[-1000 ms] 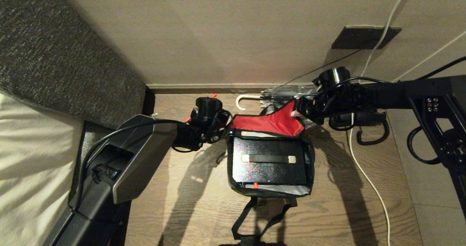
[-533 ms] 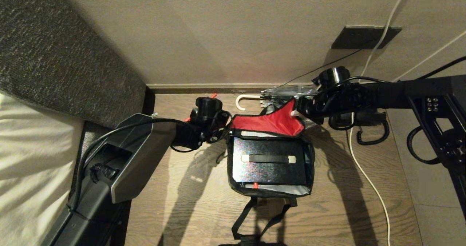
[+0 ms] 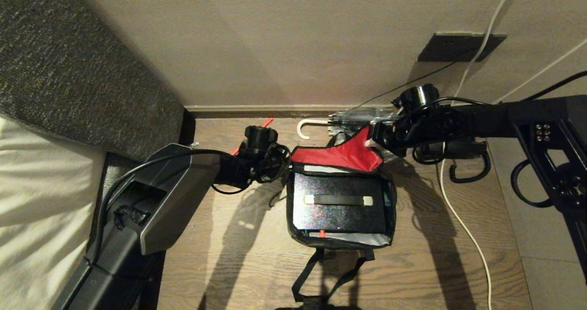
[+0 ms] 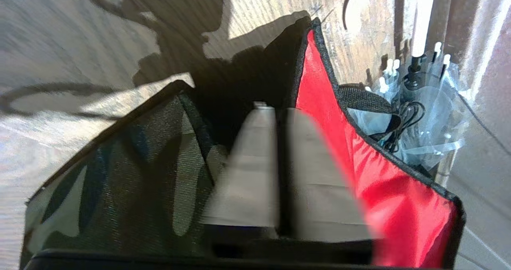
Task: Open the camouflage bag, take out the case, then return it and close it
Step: Close the top of the storage box
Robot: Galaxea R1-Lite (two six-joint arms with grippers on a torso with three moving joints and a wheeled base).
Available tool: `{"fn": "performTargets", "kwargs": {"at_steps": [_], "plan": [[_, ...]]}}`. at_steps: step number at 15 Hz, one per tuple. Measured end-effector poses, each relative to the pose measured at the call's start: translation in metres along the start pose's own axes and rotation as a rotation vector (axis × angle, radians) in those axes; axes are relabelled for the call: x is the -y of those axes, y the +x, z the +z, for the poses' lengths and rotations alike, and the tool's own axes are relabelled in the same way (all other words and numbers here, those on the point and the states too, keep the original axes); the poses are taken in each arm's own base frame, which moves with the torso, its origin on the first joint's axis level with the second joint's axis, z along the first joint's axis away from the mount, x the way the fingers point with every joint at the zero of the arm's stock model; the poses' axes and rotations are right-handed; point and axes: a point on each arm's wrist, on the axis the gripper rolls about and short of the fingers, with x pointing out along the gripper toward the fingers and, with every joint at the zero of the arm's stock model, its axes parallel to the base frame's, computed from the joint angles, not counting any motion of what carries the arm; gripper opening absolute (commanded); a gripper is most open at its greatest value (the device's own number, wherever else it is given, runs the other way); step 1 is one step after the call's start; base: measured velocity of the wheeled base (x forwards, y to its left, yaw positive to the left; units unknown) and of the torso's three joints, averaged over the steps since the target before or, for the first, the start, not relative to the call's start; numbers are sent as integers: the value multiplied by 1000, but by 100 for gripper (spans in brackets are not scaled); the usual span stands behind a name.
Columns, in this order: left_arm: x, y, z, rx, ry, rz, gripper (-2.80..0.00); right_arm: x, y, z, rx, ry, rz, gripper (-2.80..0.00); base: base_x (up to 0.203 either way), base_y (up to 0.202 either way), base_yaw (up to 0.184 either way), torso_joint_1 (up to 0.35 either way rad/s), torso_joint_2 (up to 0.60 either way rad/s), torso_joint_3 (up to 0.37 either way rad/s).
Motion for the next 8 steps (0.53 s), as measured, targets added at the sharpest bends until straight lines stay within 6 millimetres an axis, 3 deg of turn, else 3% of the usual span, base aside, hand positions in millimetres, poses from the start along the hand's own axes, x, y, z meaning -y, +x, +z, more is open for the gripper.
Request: {"fn": "performTargets", "kwargs": {"at_steps": [5,8], "plan": [[3,1,4,21,-24,-39,0,-1,1,-1,-4,-2,2,-280,0,0,0,0,0,0],[12,-2,7,30,-134,-98,0,-2,2,-2,-6,-3,2,-280,0,0,0,0,0,0]]}}
